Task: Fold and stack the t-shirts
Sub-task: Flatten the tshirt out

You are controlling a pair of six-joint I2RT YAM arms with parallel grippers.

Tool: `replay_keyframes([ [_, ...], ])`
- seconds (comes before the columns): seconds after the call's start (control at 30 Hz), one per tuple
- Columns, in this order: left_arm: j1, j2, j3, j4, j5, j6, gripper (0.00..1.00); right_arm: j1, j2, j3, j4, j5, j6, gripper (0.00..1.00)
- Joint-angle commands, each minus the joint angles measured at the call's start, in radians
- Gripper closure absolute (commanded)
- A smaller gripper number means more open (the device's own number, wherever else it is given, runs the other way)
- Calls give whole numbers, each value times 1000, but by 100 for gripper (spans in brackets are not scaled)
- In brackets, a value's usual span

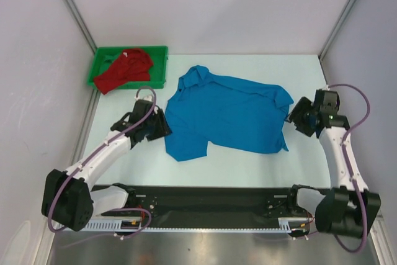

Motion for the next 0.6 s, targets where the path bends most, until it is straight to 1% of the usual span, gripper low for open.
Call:
replay_keyframes([
  [0.0,20,-55,-109,64,108,-90,47,48,-100,-67,-34,-145,-53,37],
  [0.03,27,-61,-132,89,117,-91,46,86,-149,-109,-14,-226,-50,37],
  [0.07,33,-64,-152,95,118,-87,46,136,-169,-134,10,-234,-40,36],
  [0.1,49,-73,-189,103,119,-85,42,287,-193,-163,40,-225,6,34],
  [0.13,57,-78,-203,119,122,-85,39,360,-219,-206,101,-189,32,32],
  [0.17,65,-83,-221,130,131,-85,37,423,-226,-234,130,-170,74,28],
  [0.2,73,-90,-247,141,145,-84,36,541,-226,-257,168,-165,103,27],
  [0.23,74,-93,-258,158,156,-88,36,581,-217,-275,233,-168,162,27],
  [0.3,74,-92,-278,164,162,-90,34,660,-184,-312,274,-150,204,27],
  [0.33,76,-95,-284,178,170,-88,32,721,-172,-317,302,-129,229,27],
  [0.4,76,-98,-318,222,180,-81,28,761,-148,-317,322,-119,237,28],
  [0.43,74,-96,-329,269,190,-70,26,786,-143,-317,334,-107,240,27],
  [0.47,76,-95,-339,297,203,-67,23,789,-143,-317,336,-107,244,28],
  [0.53,76,-83,-366,351,213,-70,21,789,-155,-319,330,-102,249,28],
  [0.57,74,-52,-375,382,225,-71,20,787,-176,-317,321,-95,247,28],
])
